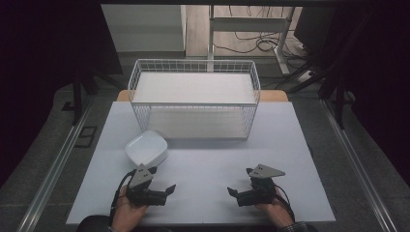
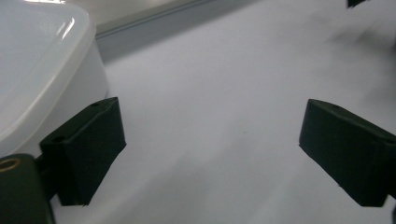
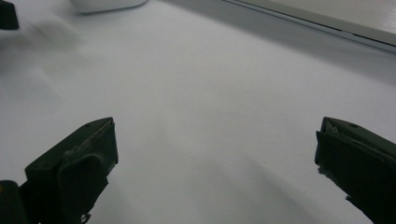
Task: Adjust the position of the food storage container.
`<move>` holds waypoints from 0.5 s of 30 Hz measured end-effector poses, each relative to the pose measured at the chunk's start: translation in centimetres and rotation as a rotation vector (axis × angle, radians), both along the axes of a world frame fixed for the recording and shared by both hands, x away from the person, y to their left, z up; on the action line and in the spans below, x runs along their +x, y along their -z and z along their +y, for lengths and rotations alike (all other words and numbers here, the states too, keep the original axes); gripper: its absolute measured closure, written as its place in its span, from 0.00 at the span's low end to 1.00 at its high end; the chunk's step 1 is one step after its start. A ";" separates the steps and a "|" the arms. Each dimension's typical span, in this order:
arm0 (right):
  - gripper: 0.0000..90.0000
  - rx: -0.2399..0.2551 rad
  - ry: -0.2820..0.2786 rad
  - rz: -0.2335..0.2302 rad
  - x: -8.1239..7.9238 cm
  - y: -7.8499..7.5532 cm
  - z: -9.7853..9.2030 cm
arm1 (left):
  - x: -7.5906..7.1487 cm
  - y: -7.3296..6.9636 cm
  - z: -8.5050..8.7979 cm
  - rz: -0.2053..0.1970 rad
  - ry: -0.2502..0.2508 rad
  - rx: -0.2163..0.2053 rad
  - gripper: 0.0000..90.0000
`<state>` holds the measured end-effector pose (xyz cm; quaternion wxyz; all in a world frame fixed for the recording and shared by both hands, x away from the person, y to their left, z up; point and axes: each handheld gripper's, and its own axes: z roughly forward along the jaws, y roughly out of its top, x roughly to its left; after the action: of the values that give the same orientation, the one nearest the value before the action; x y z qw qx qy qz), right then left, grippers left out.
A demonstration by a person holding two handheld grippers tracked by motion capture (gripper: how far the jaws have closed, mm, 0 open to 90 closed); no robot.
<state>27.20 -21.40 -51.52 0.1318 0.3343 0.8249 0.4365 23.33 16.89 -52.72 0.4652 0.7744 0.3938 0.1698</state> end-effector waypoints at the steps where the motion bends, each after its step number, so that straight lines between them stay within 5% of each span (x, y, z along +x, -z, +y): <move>1: 0.00 0.000 0.000 0.000 0.0 0.0 0.0 | 0.0 0.0 0.0 0.000 0.000 0.000 0.10; 5: 0.00 -0.038 0.025 -0.033 0.0 0.1 -0.1 | 0.3 0.0 0.6 0.005 -0.016 0.012 0.12; 9: 0.00 0.000 0.028 -0.002 0.3 0.1 -0.5 | 0.2 -0.3 0.4 0.009 -0.032 0.019 0.10; 15: 0.00 0.023 0.046 0.013 0.6 -0.1 -0.8 | 0.4 -0.3 0.7 0.041 -0.014 -0.040 0.07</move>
<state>27.77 -22.24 -51.42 0.1327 0.3575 0.8126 0.4408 23.69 17.55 -52.39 0.4711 0.7657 0.4118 0.1492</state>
